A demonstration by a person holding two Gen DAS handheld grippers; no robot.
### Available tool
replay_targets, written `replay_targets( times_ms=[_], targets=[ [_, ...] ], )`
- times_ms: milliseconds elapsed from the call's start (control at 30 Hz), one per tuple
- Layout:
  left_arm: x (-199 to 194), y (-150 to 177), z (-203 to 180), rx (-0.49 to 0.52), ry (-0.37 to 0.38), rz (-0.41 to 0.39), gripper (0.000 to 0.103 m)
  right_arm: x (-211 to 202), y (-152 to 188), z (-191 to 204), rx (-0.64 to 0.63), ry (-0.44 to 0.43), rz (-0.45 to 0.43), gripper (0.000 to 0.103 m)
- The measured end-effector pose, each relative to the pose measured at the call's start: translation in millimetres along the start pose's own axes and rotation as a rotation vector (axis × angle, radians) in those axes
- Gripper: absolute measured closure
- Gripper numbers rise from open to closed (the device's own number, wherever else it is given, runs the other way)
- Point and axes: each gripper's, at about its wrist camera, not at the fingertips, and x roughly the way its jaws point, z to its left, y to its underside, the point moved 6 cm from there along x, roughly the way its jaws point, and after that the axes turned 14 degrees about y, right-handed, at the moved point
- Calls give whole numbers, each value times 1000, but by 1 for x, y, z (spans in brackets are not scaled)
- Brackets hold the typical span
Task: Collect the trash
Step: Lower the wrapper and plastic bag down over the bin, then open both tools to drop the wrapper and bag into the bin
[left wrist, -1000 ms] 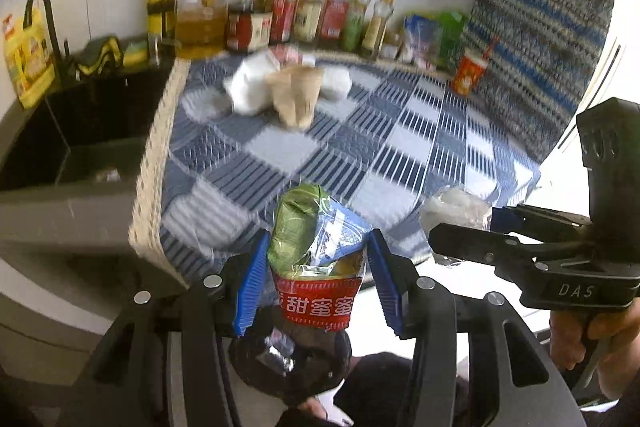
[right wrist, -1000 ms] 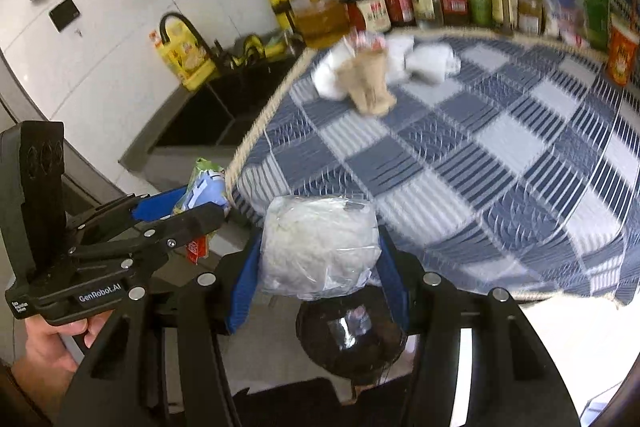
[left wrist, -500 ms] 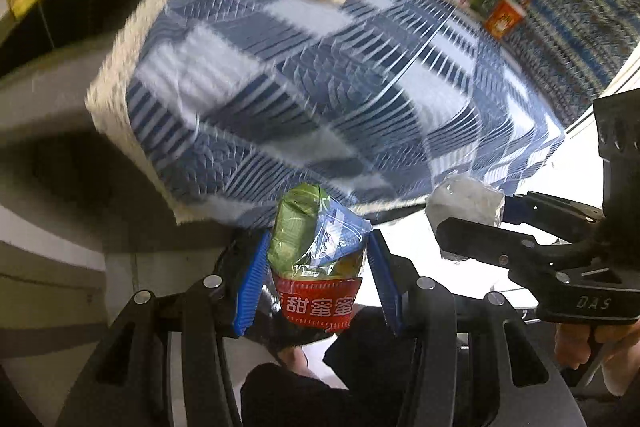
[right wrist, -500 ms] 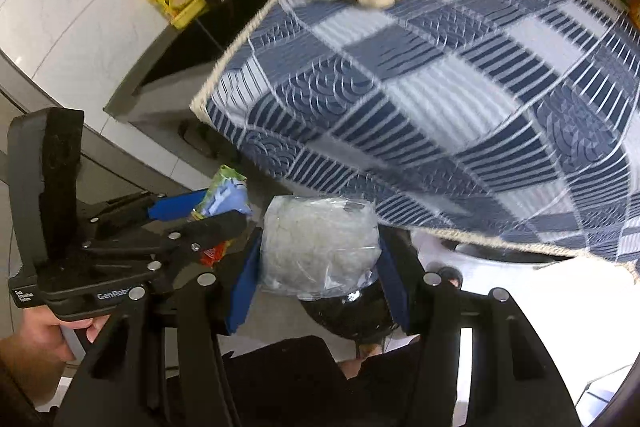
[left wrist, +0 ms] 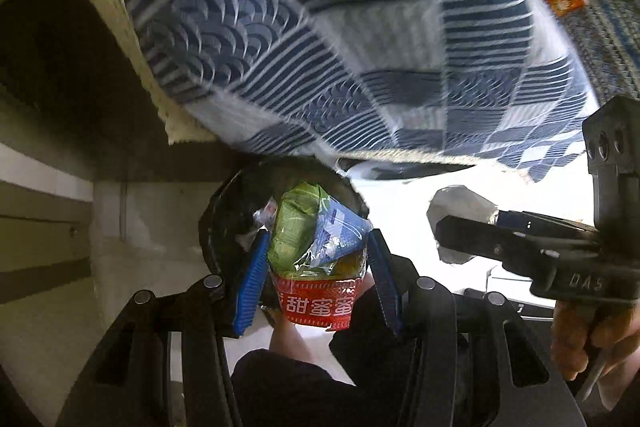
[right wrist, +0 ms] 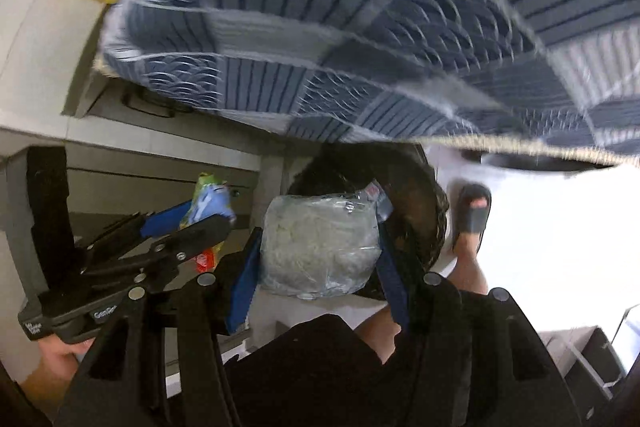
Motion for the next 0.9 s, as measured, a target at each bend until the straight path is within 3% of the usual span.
replay_targets(
  times_ms=[300,633,700,733,767,800,900],
  targets=[
    [41,17,31,-92,7,64,55,56,5,-18,119,-72,147,48],
    [74,21,49,-142,21,90,55,76,-3,-32,177,-51,173,47],
    [73,19,46,-133,21,88,54,75,-3,-33,201,-63,182,43],
    [72,18,46,-130,18,91,52,76,-3,-33,214,-69,181,31],
    [71,18,47,-133,14,88,42,75,-4,-34,236,-77,175,22],
    [70,18,48,-140,8,81,33,73,-5,-35,251,-84,169,20],
    [69,18,51,-152,-9,77,28,70,-7,-38,276,-93,160,19]
  ],
)
